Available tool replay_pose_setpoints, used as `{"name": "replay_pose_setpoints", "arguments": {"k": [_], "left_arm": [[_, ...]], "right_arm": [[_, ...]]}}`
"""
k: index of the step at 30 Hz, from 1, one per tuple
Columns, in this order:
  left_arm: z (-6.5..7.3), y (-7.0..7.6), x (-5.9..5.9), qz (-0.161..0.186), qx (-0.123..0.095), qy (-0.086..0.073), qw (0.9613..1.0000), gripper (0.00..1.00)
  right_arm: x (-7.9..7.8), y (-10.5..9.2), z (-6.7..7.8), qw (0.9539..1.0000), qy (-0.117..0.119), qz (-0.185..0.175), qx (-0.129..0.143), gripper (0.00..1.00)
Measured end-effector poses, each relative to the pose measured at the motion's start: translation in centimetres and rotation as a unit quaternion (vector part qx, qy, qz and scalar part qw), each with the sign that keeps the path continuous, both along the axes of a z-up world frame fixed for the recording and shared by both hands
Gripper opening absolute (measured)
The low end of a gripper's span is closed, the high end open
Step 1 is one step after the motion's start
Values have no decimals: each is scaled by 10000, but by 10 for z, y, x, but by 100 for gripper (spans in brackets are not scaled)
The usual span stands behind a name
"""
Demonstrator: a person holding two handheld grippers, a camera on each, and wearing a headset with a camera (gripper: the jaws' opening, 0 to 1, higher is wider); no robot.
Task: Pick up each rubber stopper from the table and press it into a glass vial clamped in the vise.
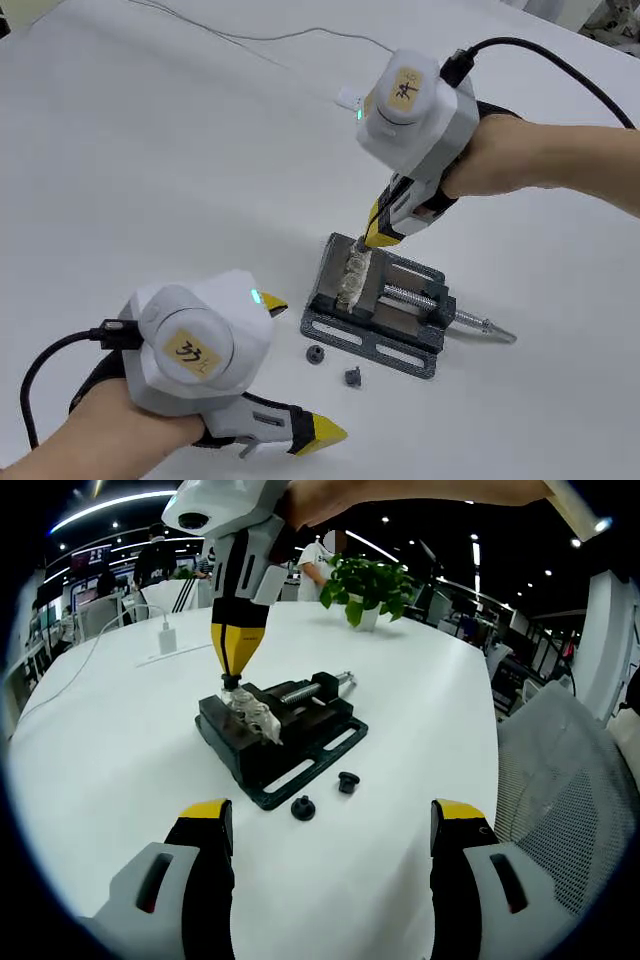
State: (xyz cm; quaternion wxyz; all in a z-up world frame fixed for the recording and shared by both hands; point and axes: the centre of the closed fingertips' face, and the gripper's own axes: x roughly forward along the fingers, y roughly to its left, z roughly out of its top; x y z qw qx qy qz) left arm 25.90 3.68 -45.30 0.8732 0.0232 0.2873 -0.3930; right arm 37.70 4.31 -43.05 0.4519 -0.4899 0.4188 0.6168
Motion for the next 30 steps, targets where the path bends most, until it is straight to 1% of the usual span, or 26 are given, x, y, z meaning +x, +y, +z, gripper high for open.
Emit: {"name": "replay_pose_setpoints", "arguments": {"k": [8,14,19,21,24,25,28,30], "left_arm": [[-1,0,2,30,-41,-1,10000,79],[-2,1,4,52,-41,1,10000,79],[-2,1,5,71,-60,9,10000,79],[-2,1,5,88,-80,6,9999,79],[-3,0,5,85,-84,11,9999,79],[-3,1,5,98,-95,1,9999,79],[-3,1,5,105,-106,6,9999,79],[-4,1,5,127,-125,10,9998,79]], "right_arm": [[3,1,-1,9999,40,76,-71,0],[2,0,-1,9999,81,45,-86,0],[2,1,-2,9999,16,89,-142,0],[2,2,-2,9998,11,51,-167,0],[1,2,-2,9997,-44,131,-199,0],[-1,2,-2,9997,-38,129,-206,0],[1,2,-2,9998,0,69,-198,0],[0,2,-2,9998,-13,100,-199,0]]}}
